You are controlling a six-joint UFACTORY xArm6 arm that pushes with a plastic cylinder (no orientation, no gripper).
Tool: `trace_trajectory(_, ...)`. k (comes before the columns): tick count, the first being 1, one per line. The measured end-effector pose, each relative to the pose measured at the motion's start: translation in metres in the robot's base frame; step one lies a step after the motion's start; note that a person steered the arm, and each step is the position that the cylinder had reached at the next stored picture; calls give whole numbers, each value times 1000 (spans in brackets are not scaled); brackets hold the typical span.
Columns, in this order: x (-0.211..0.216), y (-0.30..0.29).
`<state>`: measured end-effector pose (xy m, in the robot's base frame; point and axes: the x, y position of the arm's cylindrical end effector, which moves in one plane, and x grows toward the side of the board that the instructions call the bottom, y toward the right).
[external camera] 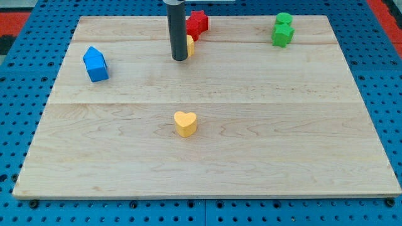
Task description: Push the yellow heart towards the yellow hexagon
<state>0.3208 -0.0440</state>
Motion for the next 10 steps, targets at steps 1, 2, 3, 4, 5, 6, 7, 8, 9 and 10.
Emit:
trace_trajectory(1, -20, 11)
trace_trajectory(2, 3, 23)
trace_trajectory(3, 87, 105)
trace_trajectory(4, 184, 119)
trace_trajectory(5, 228, 58)
trace_trajectory(6, 200, 26)
trace_trajectory(7, 147, 27)
trace_trajectory(8, 113, 28)
trace_trajectory(9, 149, 25)
trace_trajectory(10, 142, -9)
